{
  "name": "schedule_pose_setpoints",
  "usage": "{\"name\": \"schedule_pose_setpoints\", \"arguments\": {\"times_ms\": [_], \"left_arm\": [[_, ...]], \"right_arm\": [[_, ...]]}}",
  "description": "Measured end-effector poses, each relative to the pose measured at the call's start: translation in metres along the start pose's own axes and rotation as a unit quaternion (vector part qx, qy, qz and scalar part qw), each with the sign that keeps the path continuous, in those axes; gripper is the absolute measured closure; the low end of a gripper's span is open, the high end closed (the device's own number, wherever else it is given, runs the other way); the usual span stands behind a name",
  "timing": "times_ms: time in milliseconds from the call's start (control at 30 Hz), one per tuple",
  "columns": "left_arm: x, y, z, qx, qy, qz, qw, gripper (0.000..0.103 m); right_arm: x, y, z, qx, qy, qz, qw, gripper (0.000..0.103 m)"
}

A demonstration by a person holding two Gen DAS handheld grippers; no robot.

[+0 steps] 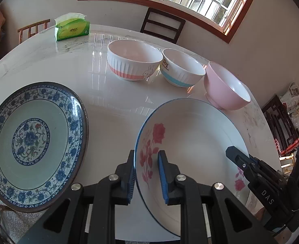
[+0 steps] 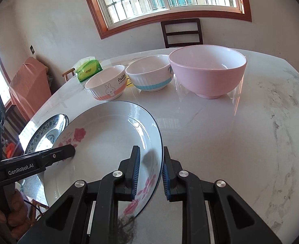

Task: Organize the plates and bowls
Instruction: 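Lift the pink-flowered plate and carry it toward the blue plate stack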

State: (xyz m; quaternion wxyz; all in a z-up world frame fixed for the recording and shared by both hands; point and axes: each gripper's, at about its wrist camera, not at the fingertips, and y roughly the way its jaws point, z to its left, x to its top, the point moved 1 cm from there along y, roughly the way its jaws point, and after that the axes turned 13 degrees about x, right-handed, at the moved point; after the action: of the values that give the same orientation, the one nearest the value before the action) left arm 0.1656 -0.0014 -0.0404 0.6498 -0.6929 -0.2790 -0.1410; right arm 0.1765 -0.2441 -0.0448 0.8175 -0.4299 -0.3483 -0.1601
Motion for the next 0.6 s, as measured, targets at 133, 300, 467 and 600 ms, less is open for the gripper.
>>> {"name": "schedule_pose_setpoints", "arguments": {"times_ms": [133, 300, 467, 600], "left_arm": [[-0.001, -0.005, 0.008, 0.002, -0.005, -0.001, 1.0, 0.082], [-0.002, -0.01, 0.019, 0.008, -0.012, -0.004, 0.9999, 0.082], [-0.001, -0.012, 0.03, 0.011, -0.022, -0.005, 0.9997, 0.082], [-0.001, -0.013, 0.041, 0.015, -0.031, -0.007, 0.9994, 0.082]], "right_arm": [[0.0, 0.0, 0.008, 0.004, -0.005, 0.002, 1.0, 0.083], [0.002, 0.004, 0.019, 0.009, -0.009, 0.006, 1.0, 0.083], [0.003, 0.009, 0.028, 0.015, -0.018, 0.011, 1.0, 0.083], [0.004, 0.014, 0.037, 0.019, -0.025, 0.016, 0.999, 0.083]]}}
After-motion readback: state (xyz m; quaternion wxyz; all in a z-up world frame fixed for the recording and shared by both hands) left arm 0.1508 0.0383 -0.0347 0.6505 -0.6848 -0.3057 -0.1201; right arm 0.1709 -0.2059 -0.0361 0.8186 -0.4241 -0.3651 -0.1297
